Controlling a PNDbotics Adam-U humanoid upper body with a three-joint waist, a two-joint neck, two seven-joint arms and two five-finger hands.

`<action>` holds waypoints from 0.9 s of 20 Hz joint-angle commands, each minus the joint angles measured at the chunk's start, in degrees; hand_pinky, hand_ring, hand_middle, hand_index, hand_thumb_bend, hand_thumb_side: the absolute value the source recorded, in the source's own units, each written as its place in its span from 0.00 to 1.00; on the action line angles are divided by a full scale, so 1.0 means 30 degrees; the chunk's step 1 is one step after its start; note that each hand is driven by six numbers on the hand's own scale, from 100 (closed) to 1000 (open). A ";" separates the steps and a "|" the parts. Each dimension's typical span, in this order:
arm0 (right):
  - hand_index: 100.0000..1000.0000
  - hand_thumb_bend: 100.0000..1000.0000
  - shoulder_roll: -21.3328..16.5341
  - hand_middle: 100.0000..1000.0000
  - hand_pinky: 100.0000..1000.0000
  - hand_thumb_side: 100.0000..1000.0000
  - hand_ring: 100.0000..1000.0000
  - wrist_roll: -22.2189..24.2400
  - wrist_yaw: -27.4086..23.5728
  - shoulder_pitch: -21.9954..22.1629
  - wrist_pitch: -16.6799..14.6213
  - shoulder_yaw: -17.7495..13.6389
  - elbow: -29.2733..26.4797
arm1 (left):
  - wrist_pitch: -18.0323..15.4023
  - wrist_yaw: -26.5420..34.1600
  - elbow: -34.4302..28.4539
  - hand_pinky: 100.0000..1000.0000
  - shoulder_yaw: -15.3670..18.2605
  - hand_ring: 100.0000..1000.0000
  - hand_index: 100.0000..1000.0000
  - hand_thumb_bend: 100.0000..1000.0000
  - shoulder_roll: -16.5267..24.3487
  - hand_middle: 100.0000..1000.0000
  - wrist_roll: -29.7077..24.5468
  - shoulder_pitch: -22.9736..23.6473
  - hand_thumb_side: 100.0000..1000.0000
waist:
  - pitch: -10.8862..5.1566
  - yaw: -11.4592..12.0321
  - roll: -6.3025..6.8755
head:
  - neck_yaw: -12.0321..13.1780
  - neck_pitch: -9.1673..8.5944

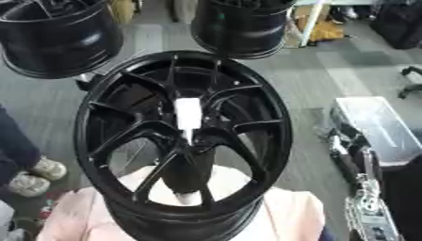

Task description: Pull the pin out of the wheel hub.

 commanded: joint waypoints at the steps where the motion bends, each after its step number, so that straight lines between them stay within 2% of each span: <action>1: 0.81 0.04 -0.0162 0.76 0.63 0.45 0.61 0.0327 -0.0559 -0.0081 0.0179 0.0273 -0.0542 | -0.0025 0.0069 -0.0280 0.65 -0.0021 0.54 0.57 0.14 0.0141 0.54 -0.0050 -0.0224 0.59 | -0.0139 -0.0014 0.0034 | -0.0064 -0.0231; 18: 0.79 0.03 -0.0096 0.74 0.63 0.44 0.59 0.0299 -0.0916 0.0032 0.0473 0.0432 -0.0332 | -0.0032 0.0098 -0.0296 0.65 -0.0030 0.55 0.57 0.14 0.0122 0.54 -0.0078 -0.0237 0.60 | -0.0116 -0.0089 0.0091 | -0.0109 -0.0260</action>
